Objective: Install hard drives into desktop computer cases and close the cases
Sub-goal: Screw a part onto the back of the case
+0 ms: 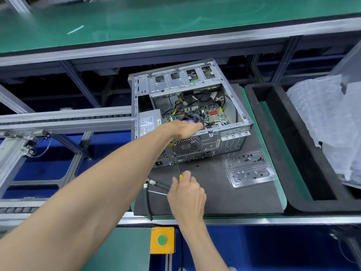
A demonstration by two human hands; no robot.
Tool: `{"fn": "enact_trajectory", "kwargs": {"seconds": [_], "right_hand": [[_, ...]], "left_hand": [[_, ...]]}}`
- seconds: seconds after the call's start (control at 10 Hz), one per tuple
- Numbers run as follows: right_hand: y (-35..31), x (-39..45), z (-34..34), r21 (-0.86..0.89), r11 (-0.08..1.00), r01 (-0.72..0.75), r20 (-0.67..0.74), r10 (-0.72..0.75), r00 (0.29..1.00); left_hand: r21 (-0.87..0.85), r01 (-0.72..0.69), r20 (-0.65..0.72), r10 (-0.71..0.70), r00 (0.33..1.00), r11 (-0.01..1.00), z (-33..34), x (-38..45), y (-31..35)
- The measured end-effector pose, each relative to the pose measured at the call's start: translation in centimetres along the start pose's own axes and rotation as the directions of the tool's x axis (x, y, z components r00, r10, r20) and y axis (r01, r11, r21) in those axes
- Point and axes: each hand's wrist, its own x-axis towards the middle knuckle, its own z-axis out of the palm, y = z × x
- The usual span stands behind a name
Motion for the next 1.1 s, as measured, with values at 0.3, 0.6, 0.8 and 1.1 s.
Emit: {"fn": "enact_trajectory", "kwargs": {"seconds": [0.3, 0.6, 0.8, 1.1], "right_hand": [[0.7, 1.4, -0.6, 0.573, -0.402, -0.714, 0.819, 0.259, 0.512], [1.0, 0.8, -0.1, 0.028, 1.0, -0.004, 0.05, 0.003, 0.999], [0.5, 2.1, -1.0, 0.574, -0.336, -0.747, 0.816, 0.315, 0.485], [0.7, 1.1, -0.3, 0.264, 0.943, -0.204, 0.138, 0.172, 0.975]], "left_hand": [[0.014, 0.0, 0.015, 0.0, 1.0, 1.0, -0.1, 0.0, 0.0], [-0.003, 0.008, -0.001, -0.008, 1.0, 1.0, 0.0, -0.1, 0.1], [-0.01, 0.029, -0.003, -0.029, 1.0, 1.0, 0.0, 0.0, 0.0], [0.015, -0.006, 0.016, 0.006, 1.0, 1.0, 0.0, 0.1, -0.1]]}}
